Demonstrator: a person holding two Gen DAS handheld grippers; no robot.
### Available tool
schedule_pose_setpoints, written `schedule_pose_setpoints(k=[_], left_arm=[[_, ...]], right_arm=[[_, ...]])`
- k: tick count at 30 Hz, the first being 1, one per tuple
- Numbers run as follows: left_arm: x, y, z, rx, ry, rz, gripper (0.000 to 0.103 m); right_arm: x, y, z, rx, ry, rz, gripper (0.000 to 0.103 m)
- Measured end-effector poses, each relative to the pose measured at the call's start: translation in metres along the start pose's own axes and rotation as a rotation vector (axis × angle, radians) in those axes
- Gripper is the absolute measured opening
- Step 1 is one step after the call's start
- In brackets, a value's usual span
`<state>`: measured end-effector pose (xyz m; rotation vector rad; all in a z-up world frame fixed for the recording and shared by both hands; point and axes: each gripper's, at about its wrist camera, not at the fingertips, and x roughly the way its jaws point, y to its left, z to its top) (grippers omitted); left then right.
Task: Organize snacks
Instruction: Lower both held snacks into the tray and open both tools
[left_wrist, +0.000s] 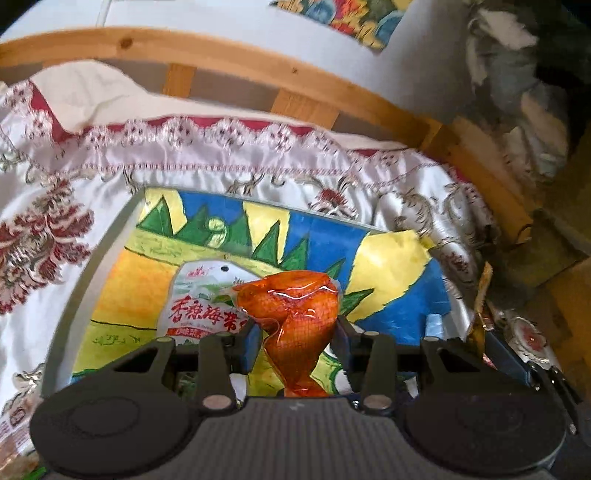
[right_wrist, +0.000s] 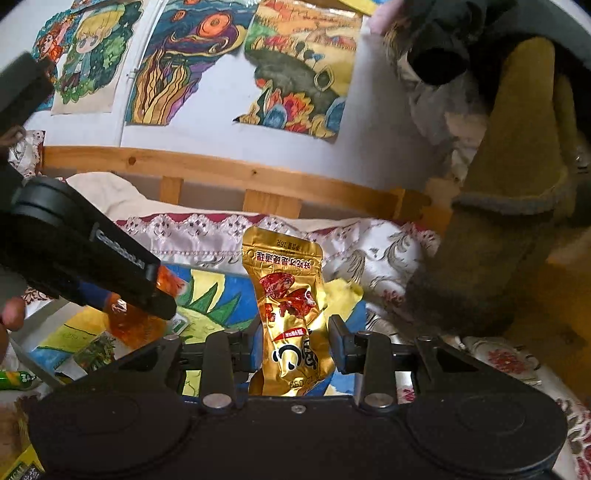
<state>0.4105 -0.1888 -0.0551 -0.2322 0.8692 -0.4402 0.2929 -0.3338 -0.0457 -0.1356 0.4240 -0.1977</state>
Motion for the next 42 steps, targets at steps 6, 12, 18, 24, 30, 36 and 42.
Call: schedule_pose_setpoints(k=[6, 12, 18, 24, 30, 36, 42], left_arm=[[0.018, 0.002, 0.002, -0.011, 0.049, 0.007, 0.045], [0.027, -0.005, 0.000, 0.022, 0.053, 0.044, 0.045], [0.028, -0.009, -0.003, 0.036, 0.051, 0.057, 0.045], [0.014, -0.012, 0.000, 0.063, 0.018, 0.078, 0.080], [-0.017, -0.009, 0.002, 0.067, -0.036, 0.090, 0.092], [-0.074, 0.003, -0.008, 0.078, -0.141, 0.129, 0.102], [-0.137, 0.013, -0.032, 0.080, -0.230, 0.188, 0.102]], right_arm=[[0.011, -0.003, -0.004, 0.025, 0.058, 0.007, 0.037], [0.020, 0.001, -0.011, 0.024, 0.116, 0.024, 0.038], [0.026, 0.003, -0.014, 0.030, 0.160, 0.039, 0.041], [0.024, 0.007, -0.015, 0.045, 0.157, 0.054, 0.064], [0.010, 0.004, -0.006, 0.087, 0.117, 0.075, 0.082], [-0.031, -0.004, 0.011, 0.147, 0.042, 0.092, 0.098], [-0.086, 0.004, 0.021, 0.093, -0.026, 0.101, 0.102]])
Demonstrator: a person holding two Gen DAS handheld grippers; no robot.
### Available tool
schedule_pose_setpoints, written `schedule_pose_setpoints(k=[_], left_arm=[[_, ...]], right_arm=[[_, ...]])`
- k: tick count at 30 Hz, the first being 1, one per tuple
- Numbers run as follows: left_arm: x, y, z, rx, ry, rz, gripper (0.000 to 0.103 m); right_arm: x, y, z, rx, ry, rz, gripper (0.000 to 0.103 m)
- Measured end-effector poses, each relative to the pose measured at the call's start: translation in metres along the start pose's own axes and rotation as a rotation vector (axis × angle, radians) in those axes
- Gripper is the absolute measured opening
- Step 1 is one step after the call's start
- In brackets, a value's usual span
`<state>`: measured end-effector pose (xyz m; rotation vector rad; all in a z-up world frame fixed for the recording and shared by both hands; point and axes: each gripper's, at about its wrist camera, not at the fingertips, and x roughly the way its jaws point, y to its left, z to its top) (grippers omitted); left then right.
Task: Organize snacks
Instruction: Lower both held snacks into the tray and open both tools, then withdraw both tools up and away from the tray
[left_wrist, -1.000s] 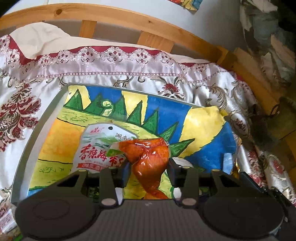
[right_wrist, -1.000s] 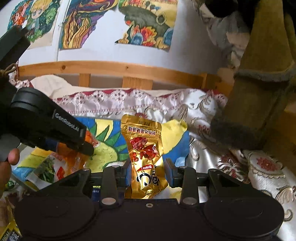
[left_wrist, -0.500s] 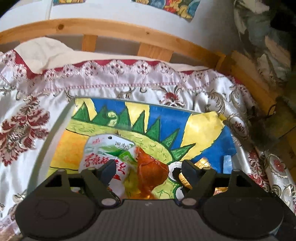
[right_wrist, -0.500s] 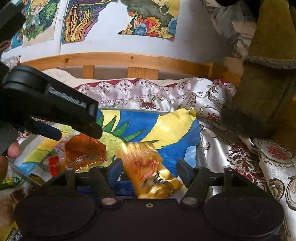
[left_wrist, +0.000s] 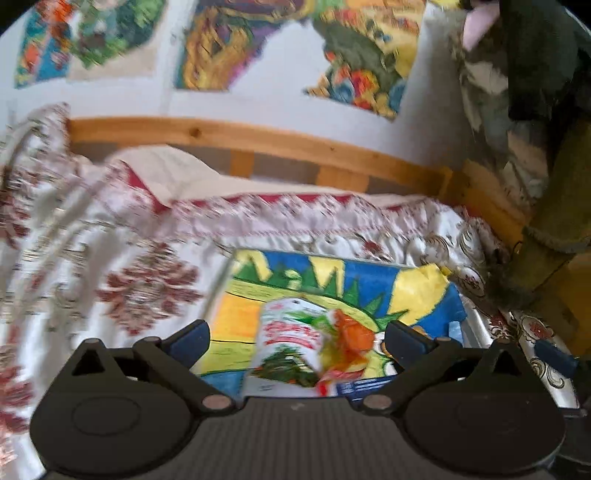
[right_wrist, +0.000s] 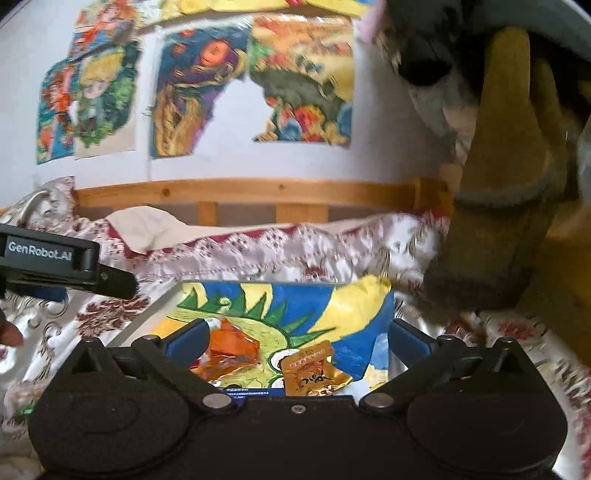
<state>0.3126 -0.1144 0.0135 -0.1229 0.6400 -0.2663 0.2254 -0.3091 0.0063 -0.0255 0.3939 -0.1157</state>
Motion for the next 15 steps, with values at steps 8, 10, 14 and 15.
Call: schedule_pose_setpoints(k=[8, 10, 14, 15], left_arm=[[-0.086, 0.016, -0.023, 0.068, -0.128, 0.120, 0.103], [-0.103, 0.018, -0.031, 0.107, -0.113, 0.119, 0.103], [-0.133, 0.030, -0.053, 0.106, -0.088, 0.103, 0.103], [-0.139, 0.032, -0.058, 0.099, -0.091, 0.100, 0.103]], right_arm=[[-0.079, 0.018, 0.001, 0.051, -0.063, 0.026, 0.102], [-0.096, 0.022, -0.001, 0.065, -0.066, 0.026, 0.102], [-0.130, 0.032, -0.009, 0.080, -0.076, 0.015, 0.102], [-0.137, 0.034, -0.010, 0.079, -0.078, 0.011, 0.102]])
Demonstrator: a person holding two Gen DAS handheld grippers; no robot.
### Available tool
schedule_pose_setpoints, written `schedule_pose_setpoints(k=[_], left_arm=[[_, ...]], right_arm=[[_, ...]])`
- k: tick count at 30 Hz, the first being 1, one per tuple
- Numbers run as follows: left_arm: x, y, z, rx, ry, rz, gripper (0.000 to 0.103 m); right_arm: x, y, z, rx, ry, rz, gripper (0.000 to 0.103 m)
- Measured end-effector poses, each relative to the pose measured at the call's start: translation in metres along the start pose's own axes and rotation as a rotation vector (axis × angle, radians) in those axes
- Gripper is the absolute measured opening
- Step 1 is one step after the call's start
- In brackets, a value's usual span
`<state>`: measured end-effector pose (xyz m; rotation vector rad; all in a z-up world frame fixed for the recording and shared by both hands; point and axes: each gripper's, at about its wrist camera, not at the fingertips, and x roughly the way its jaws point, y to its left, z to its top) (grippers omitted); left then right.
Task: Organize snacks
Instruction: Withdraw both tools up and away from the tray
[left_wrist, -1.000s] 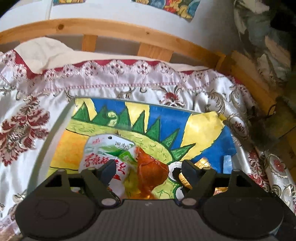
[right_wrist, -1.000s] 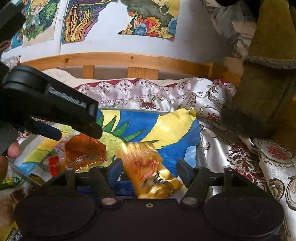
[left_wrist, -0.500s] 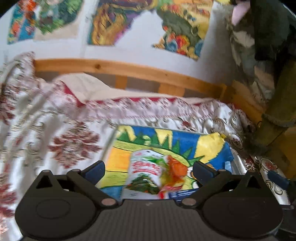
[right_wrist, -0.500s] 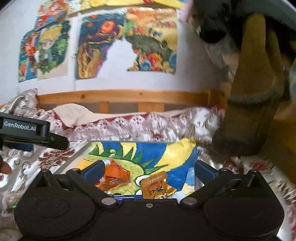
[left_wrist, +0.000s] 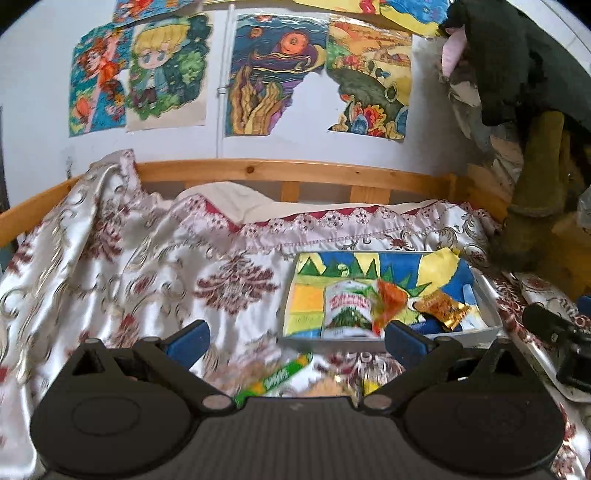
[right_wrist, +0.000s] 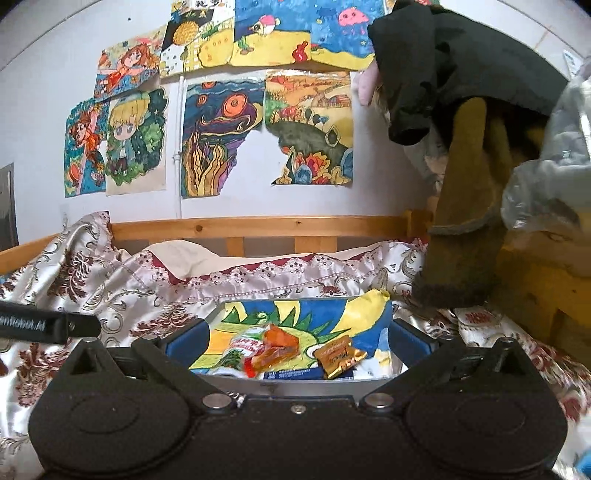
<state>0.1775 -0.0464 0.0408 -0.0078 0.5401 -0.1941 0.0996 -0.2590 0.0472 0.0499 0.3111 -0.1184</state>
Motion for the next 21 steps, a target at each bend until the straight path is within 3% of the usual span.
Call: schedule_pose_setpoints(k=[10, 21], left_arm=[[-0.053, 0.024, -0.035, 0.014, 0.007, 0.067, 0.103], [-0.081, 0.036, -0.058, 0.018, 0.053, 0.110, 0.103]], right_arm=[[-0.051, 0.015, -0.018, 0.011, 0.021, -0.029, 0.102], [-0.079, 0.030, -0.042, -0.008, 0.094, -0.034, 0.102]])
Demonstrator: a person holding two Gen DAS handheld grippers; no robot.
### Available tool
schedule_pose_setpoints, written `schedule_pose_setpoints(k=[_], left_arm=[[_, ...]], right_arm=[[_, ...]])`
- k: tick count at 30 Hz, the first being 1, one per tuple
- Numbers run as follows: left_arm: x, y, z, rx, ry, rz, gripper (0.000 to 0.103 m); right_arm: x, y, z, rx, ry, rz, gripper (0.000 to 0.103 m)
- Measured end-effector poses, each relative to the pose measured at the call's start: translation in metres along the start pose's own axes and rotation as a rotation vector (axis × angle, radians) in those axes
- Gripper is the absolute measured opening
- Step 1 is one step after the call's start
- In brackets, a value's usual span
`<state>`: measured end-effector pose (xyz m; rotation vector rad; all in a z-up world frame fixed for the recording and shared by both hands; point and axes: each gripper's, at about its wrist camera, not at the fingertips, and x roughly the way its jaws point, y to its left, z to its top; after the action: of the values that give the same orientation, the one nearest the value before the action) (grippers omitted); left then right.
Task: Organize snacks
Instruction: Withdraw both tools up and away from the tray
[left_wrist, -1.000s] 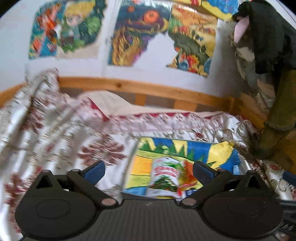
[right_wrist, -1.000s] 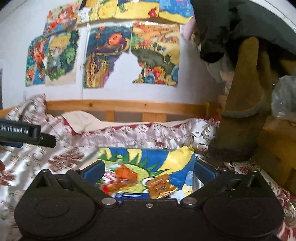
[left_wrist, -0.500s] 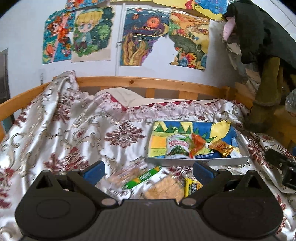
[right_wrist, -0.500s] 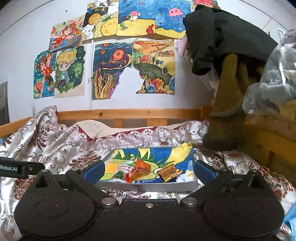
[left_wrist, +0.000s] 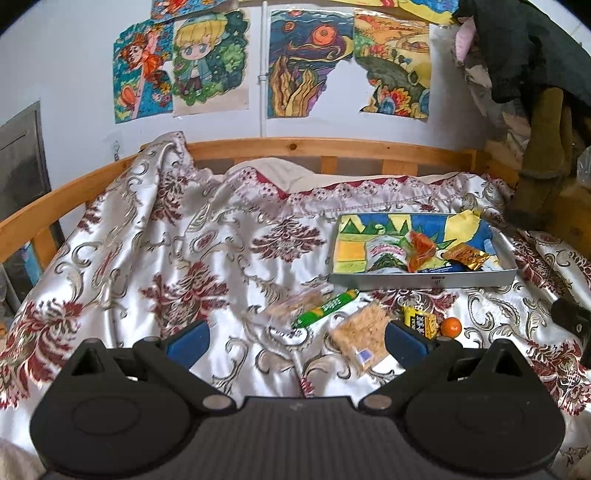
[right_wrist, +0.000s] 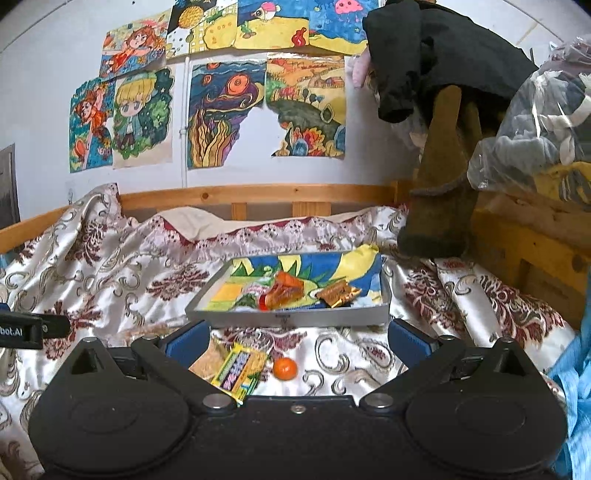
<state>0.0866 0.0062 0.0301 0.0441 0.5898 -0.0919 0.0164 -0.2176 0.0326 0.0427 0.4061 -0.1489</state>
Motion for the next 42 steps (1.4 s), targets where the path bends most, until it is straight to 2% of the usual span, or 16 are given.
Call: schedule_pose_setpoints(k=[4, 11, 17, 23, 28, 33, 38, 42], left_arm=[[-0.003, 0.007, -0.003, -0.022, 0.015, 0.020, 0.103], [-0.003, 0.009, -0.008, -0.002, 0.039, 0.071, 0.103], [0.006, 0.015, -0.009, -0.010, 0.109, 0.148, 0.103], [0.016, 0.020, -0.006, -0.015, 0.174, 0.173, 0.103], [0.036, 0.025, -0.001, -0.013, 0.279, 0.156, 0.103], [0.055, 0.032, 0.004, -0.019, 0.349, 0.122, 0.103], [0.075, 0.036, 0.011, 0.004, 0.374, 0.102, 0.103], [0.087, 0.035, 0.014, 0.026, 0.377, 0.044, 0.103]], right_arm=[[-0.003, 0.007, -0.003, -0.022, 0.004, 0.008, 0.102], [-0.001, 0.020, -0.009, -0.084, 0.026, 0.026, 0.102], [0.005, 0.029, -0.012, -0.136, 0.056, 0.023, 0.102], [0.012, 0.037, -0.016, -0.179, 0.092, 0.026, 0.102], [0.015, 0.042, -0.019, -0.217, 0.118, 0.068, 0.102], [0.021, 0.043, -0.018, -0.219, 0.155, 0.103, 0.102], [0.031, 0.043, -0.017, -0.205, 0.205, 0.133, 0.102], [0.043, 0.038, -0.014, -0.167, 0.248, 0.165, 0.102]])
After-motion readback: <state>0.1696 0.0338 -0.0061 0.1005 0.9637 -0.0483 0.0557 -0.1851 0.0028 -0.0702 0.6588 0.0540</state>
